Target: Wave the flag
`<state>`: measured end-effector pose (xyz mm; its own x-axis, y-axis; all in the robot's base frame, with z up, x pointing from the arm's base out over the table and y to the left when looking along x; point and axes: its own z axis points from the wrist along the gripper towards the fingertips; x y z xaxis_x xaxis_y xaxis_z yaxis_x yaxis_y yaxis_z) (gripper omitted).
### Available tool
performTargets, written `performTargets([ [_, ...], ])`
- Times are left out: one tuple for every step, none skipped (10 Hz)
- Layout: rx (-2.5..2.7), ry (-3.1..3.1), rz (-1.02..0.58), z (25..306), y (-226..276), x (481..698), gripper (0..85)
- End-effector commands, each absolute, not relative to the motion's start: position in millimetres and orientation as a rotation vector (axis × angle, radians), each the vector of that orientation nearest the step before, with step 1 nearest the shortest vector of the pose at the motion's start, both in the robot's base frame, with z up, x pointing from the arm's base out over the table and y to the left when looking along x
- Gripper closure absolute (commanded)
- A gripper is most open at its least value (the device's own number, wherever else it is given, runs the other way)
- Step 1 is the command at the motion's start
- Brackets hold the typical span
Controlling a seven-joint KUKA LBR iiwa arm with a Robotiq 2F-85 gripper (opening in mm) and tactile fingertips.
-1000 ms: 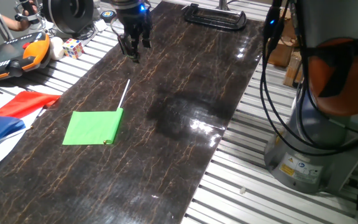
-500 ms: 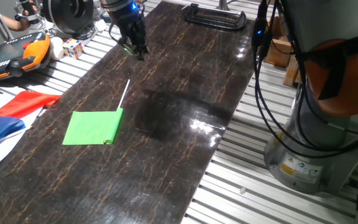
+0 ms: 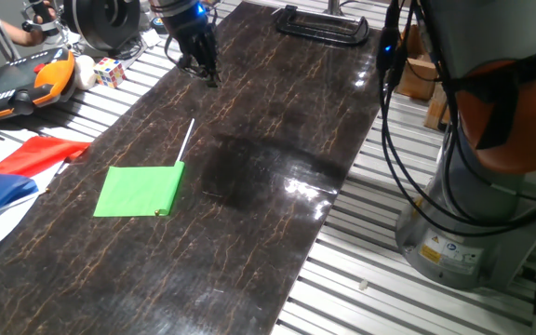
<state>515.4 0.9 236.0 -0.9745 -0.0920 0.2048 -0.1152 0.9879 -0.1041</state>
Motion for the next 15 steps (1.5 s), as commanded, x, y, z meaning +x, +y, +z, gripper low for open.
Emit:
performTargets([
  [0.101, -2.929, 0.171, 235.9, 0.8, 515.8, 84.0],
  [0.099, -2.927, 0.171, 235.9, 0.9, 515.9, 84.0],
  [0.085, -2.928, 0.172, 235.9, 0.8, 515.9, 84.0],
  [0.075, -2.933, 0.174, 235.9, 0.9, 515.6, 84.0],
  [0.071, -2.943, 0.175, 236.0, 0.9, 514.9, 84.0],
  [0.094, -2.941, 0.173, 235.9, 1.1, 514.8, 84.0],
  [0.098, -2.941, 0.173, 235.9, 1.1, 514.8, 84.0],
  [0.087, -2.943, 0.174, 235.9, 1.1, 514.8, 84.0],
  [0.085, -2.945, 0.174, 235.9, 1.1, 514.8, 83.7],
  [0.078, -2.946, 0.173, 235.9, 1.1, 514.8, 83.7],
  [0.064, -2.982, 0.155, 235.9, 1.1, 514.8, 84.3],
  [-0.032, -3.030, 0.011, 235.9, 1.1, 514.8, 84.3],
  [-0.100, -2.989, -0.024, 235.9, 1.1, 514.8, 84.3],
  [-0.163, -2.976, 0.055, 235.9, 1.1, 514.8, 84.3],
  [-0.209, -2.968, 0.070, 235.9, 1.1, 514.8, 84.3],
])
